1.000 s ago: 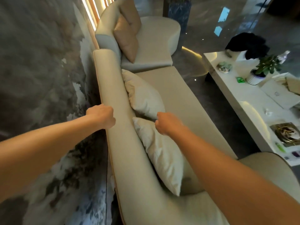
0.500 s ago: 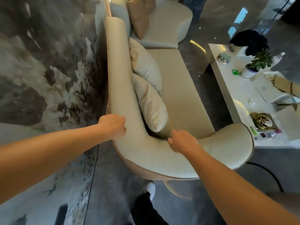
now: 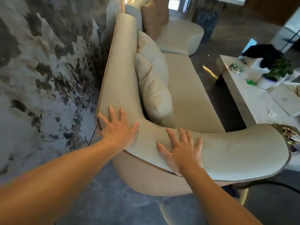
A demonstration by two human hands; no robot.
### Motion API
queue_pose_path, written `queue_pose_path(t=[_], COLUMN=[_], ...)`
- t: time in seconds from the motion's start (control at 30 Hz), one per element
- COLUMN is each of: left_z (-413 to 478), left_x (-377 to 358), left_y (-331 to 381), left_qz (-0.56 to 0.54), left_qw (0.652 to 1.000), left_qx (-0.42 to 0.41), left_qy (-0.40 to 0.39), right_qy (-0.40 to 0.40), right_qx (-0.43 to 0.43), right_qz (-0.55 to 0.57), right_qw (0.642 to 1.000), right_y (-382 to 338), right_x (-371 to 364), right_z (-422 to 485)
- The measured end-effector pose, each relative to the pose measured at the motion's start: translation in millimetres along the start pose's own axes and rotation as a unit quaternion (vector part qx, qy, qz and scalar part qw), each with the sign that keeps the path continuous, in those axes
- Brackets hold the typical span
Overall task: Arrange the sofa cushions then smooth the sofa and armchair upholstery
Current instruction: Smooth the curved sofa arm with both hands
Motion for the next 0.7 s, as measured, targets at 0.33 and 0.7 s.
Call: queue_pose_path(t=[0.33,0.7], left_z=[18.4,79.3], left_x=[-34.0,-9.4], left_y=[-9.7,-58.7], left_qz=[-0.087,-0.110], left_qw=[0.985,0.983], left_qx=[0.004,-0.018], left_qy=[0.152,0.147], right_qy=[0.105,0.128], right_qx=[0.029,0.009], right_qz=[0.015,0.025], right_qw=[0.994,0.991], right_y=[-3.5,-72.3], right_x=[-8.2,-2.4], right_z=[6.4,35.8])
Point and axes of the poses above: each hand's wrist, its own z-axis towards the middle knuckle, its own x-axis out of the back of the hand, y = z × x, the point moved 1 cm from there along z, towards the middle knuckle, and after that the axes turned 6 degrees about -x, right-handed, at the moved point
